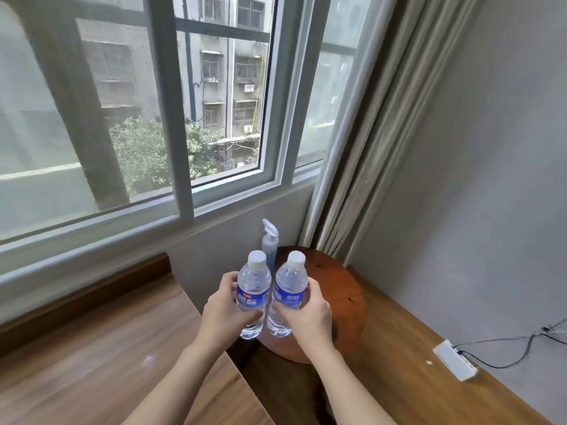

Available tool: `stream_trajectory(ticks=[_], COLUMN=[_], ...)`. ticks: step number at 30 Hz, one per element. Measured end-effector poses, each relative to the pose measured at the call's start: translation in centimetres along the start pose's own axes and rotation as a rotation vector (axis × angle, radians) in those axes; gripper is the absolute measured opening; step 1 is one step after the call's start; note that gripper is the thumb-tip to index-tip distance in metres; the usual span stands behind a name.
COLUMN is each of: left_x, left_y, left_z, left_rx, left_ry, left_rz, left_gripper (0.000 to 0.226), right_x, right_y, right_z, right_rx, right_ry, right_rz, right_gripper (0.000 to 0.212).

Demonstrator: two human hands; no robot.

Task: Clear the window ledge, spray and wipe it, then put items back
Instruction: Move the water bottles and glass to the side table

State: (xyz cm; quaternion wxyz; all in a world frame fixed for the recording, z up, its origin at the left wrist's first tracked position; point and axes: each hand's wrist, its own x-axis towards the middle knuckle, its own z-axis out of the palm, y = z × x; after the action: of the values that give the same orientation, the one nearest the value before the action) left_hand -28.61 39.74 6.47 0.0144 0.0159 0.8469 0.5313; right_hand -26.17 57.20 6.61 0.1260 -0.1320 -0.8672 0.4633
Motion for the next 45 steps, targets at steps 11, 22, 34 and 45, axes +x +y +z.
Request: stream_trajectory(ticks=[11,22,34,45], left_x=[8.5,20.6,32.6,37.8], left_y=[2.1,1.7,-3.1,-7.3], left_z=[12.1,23.8,29.4,31.8], left_rx=[-0.056,-0.02,0.028,0.048], left_ry=[-0.083,0.073,0.151,0.215], left_rz=[-0.075,-0.271,-0.347,-0.371], left_gripper=[0.064,0.041,0.031,0.043], right_x=[11.4,26.7,38.3,43.2], right_y=[8.4,16.8,23.0,26.4], right_z=[-3.0,-3.0,3.2,7.5], right_rx=[-0.002,-0.042,-0.023,0.015], right_ry=[0.04,-0.107,-0.192,-0.199], right_rz=[0.088,0.041,0.123,0.159], right_gripper=[0.068,0.065,0.061,0.06])
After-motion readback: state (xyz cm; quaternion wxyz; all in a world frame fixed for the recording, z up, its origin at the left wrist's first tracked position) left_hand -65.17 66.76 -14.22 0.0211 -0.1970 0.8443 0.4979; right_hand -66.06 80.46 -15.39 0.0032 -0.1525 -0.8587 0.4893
